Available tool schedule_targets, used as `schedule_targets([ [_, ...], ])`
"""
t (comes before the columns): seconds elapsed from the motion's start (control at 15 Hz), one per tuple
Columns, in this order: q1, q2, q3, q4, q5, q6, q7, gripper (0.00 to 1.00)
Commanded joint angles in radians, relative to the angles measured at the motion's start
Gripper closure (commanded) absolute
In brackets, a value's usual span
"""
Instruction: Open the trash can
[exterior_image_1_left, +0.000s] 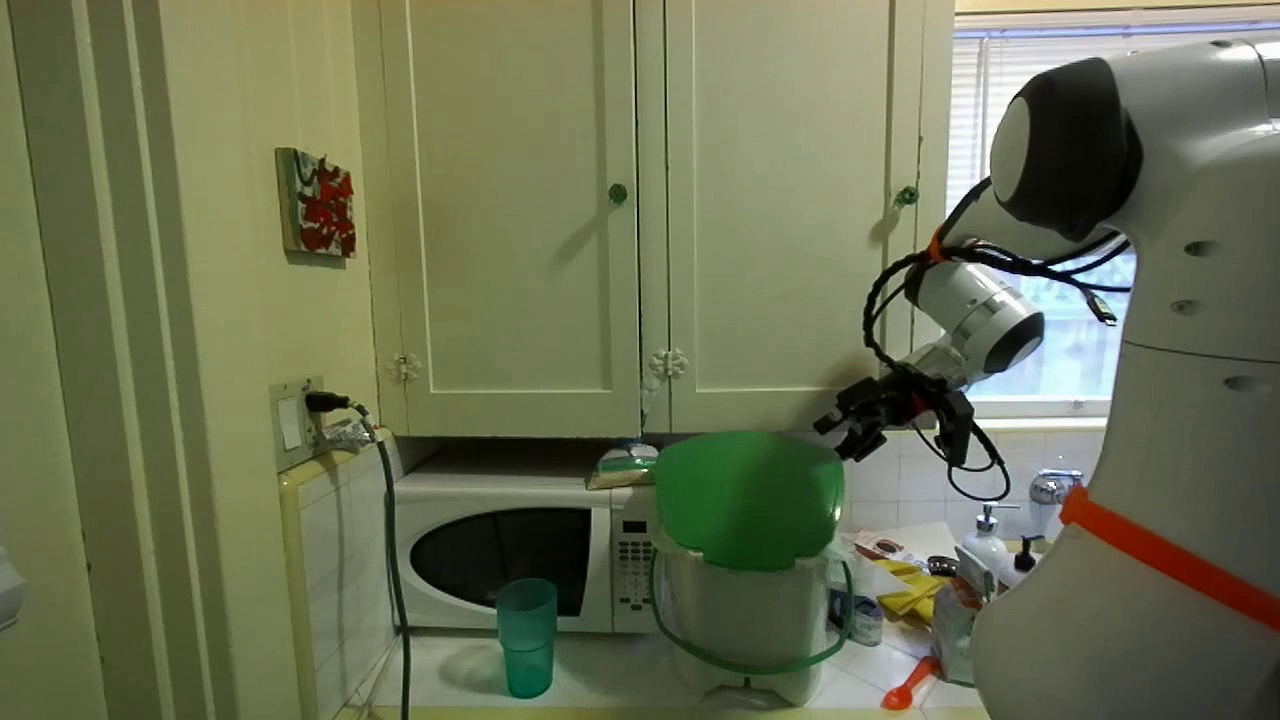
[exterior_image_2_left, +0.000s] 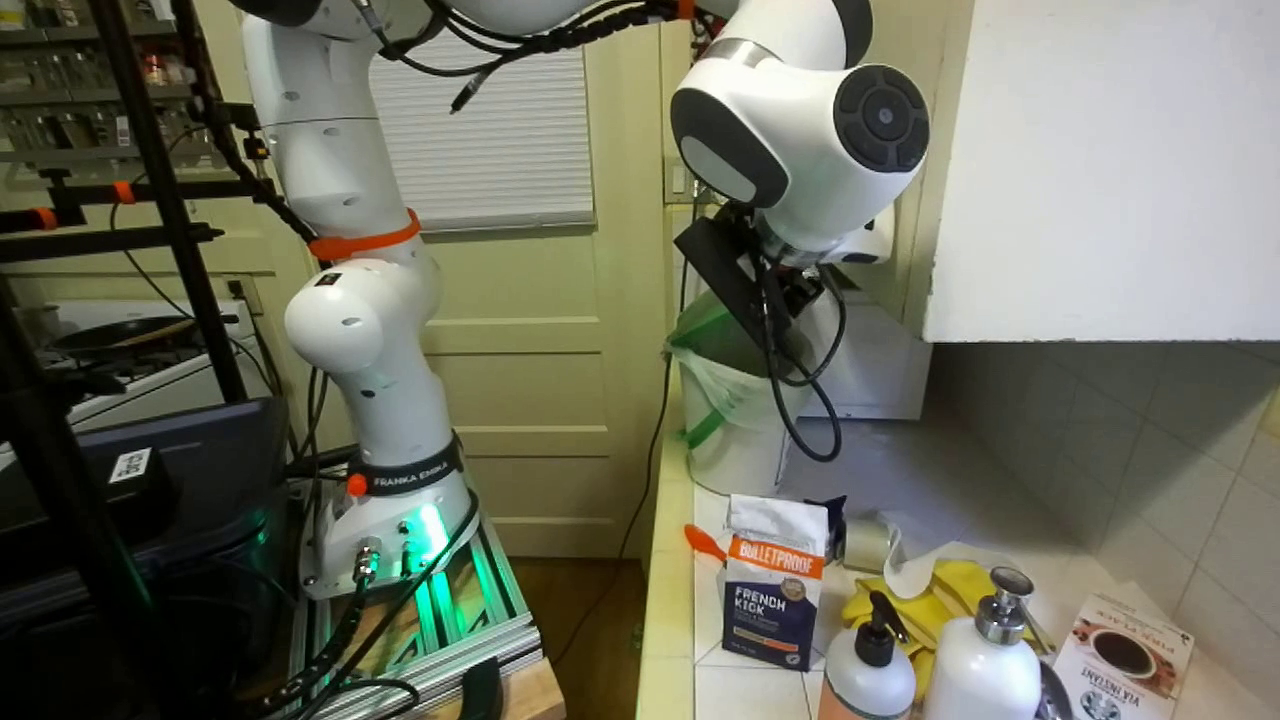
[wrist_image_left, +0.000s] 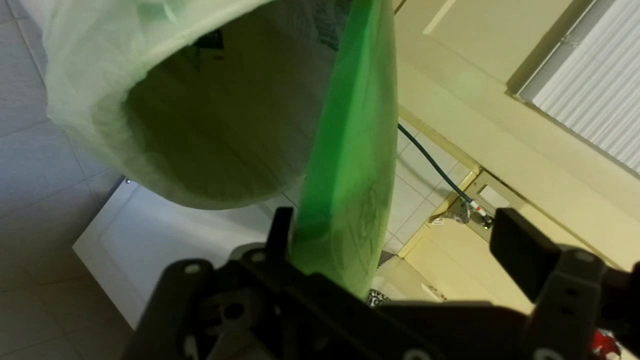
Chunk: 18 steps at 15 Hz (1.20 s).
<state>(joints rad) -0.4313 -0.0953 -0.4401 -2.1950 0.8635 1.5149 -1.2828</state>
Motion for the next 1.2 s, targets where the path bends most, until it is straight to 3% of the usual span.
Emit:
schedule_targets([
  [0.0, 0.006, 0.017, -0.008, 0.054, -0.006, -0.118, 0.033, 0.0],
  [0.33, 0.018, 0.007, 0.011, 0.088, -0.026, -0.191, 0.047, 0.0],
  [0.8, 0.045, 0.064, 0.032, 0.156, 0.001, -0.388, 0.078, 0.0],
  [1.13, 0.05, 0.072, 0.038, 0.168, 0.016, -0.45, 0.087, 0.0],
])
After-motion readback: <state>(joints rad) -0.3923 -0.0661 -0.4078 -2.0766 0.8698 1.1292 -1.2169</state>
